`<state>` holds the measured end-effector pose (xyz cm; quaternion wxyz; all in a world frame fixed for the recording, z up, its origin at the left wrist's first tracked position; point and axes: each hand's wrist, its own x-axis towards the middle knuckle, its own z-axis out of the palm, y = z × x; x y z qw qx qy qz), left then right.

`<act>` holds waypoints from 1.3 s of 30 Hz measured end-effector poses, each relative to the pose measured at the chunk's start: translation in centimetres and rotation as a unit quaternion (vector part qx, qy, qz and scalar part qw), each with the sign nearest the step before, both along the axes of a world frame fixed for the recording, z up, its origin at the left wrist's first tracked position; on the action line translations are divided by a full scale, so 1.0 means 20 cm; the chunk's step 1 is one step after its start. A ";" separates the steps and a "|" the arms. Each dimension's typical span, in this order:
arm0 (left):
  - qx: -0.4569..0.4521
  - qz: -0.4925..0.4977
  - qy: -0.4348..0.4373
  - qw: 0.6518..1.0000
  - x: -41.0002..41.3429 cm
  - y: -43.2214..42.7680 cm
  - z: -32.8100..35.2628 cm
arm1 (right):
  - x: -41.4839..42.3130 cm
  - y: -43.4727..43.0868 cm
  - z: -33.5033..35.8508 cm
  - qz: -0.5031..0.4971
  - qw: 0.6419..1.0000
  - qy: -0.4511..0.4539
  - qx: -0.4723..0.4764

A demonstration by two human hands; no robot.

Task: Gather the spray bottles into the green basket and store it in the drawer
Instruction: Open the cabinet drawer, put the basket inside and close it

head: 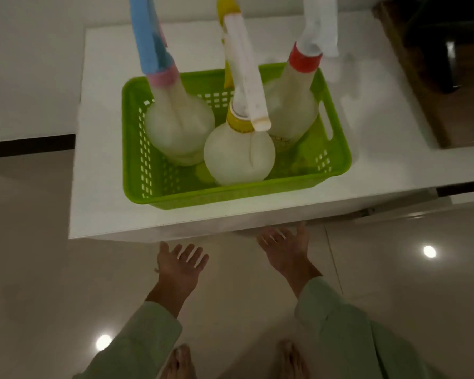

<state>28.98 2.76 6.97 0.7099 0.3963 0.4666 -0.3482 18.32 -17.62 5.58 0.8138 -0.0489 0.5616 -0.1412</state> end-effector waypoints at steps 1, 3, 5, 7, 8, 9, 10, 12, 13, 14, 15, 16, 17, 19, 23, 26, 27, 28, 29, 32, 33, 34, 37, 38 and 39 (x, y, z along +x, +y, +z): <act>-0.012 0.023 0.003 1.000 0.01 -0.02 -0.05 | 0.04 -0.02 -0.05 -0.009 1.000 -0.012 0.013; -0.033 0.064 0.003 0.997 0.04 -0.06 -0.12 | 0.09 -0.03 -0.14 -0.029 0.998 -0.028 0.040; -0.056 0.098 0.000 0.994 0.06 -0.08 -0.18 | 0.12 -0.04 -0.23 -0.044 0.997 -0.050 0.046; -0.073 0.117 -0.003 0.990 0.08 -0.09 -0.23 | 0.11 -0.03 -0.30 -0.050 0.995 -0.066 0.049; -0.082 0.121 -0.008 0.989 0.08 -0.08 -0.25 | 0.10 -0.03 -0.32 -0.049 0.995 -0.077 0.051; -0.089 0.122 -0.012 0.988 0.08 -0.07 -0.26 | 0.09 -0.02 -0.33 -0.049 0.993 -0.089 0.051; -0.095 0.118 -0.015 0.988 0.07 -0.06 -0.27 | 0.08 -0.01 -0.33 -0.054 0.992 -0.100 0.051; -0.109 0.111 -0.025 0.987 0.04 -0.03 -0.28 | 0.05 -0.01 -0.32 -0.061 0.992 -0.100 0.048; -0.114 0.111 -0.027 0.987 0.03 -0.02 -0.28 | 0.04 0.00 -0.31 -0.059 0.993 -0.091 0.044; -0.115 0.112 -0.021 0.987 0.01 0.00 -0.28 | 0.02 0.02 -0.30 -0.056 0.995 -0.079 0.039; -0.112 0.111 -0.012 0.987 -0.02 0.02 -0.27 | 0.00 0.04 -0.28 -0.054 0.996 -0.068 0.035; -0.108 0.109 -0.004 0.988 -0.05 0.04 -0.26 | -0.04 0.06 -0.26 -0.050 0.996 -0.061 0.032; -0.104 0.107 0.004 0.989 -0.09 0.06 -0.24 | -0.08 0.09 -0.23 -0.043 0.997 -0.055 0.029; -0.091 0.090 0.016 0.992 -0.16 0.11 -0.17 | -0.16 0.15 -0.13 -0.019 0.999 -0.035 0.024; 0.084 -0.137 -0.055 0.985 -0.38 0.16 0.13 | -0.35 0.32 0.17 0.134 0.975 0.099 -0.150; 0.312 -0.342 -0.329 0.823 -0.63 0.25 0.47 | -0.53 0.44 0.50 0.258 0.788 0.227 -0.511; 0.350 -0.385 -0.421 0.743 -0.69 0.27 0.58 | -0.57 0.46 0.61 0.288 0.697 0.220 -0.619; 0.381 -0.416 -0.501 0.656 -0.72 0.29 0.66 | -0.60 0.46 0.69 0.315 0.601 0.209 -0.704; 0.403 -0.438 -0.561 0.576 -0.74 0.31 0.73 | -0.61 0.45 0.76 0.346 0.523 0.202 -0.753; 0.434 -0.515 -0.576 0.464 -0.69 0.28 0.85 | -0.58 0.36 0.90 0.482 0.375 0.231 -0.758; 0.436 -0.554 -0.556 0.441 -0.67 0.25 0.87 | -0.57 0.35 0.91 0.525 0.345 0.238 -0.741; 0.439 -0.588 -0.536 0.418 -0.67 0.23 0.88 | -0.57 0.33 0.92 0.559 0.318 0.241 -0.726; 0.450 -0.628 -0.505 0.386 -0.67 0.20 0.88 | -0.60 0.30 0.93 0.601 0.281 0.242 -0.709; 0.455 -0.626 -0.503 0.385 -0.67 0.20 0.88 | -0.61 0.30 0.93 0.603 0.278 0.241 -0.708; 0.460 -0.625 -0.503 0.380 -0.68 0.21 0.88 | -0.61 0.30 0.94 0.605 0.275 0.242 -0.707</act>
